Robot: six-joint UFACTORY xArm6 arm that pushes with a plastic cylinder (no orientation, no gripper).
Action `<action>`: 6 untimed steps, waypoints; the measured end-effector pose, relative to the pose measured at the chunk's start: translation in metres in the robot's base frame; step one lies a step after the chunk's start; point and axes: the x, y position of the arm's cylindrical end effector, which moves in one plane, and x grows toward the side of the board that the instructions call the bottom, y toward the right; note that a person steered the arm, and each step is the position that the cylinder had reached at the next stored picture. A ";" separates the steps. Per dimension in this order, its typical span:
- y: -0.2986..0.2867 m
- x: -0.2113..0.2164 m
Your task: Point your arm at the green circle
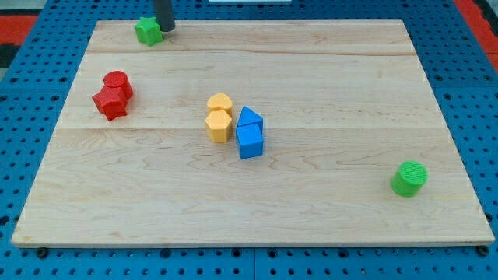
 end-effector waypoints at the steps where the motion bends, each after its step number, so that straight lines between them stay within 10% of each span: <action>1: 0.061 0.037; 6: 0.465 0.364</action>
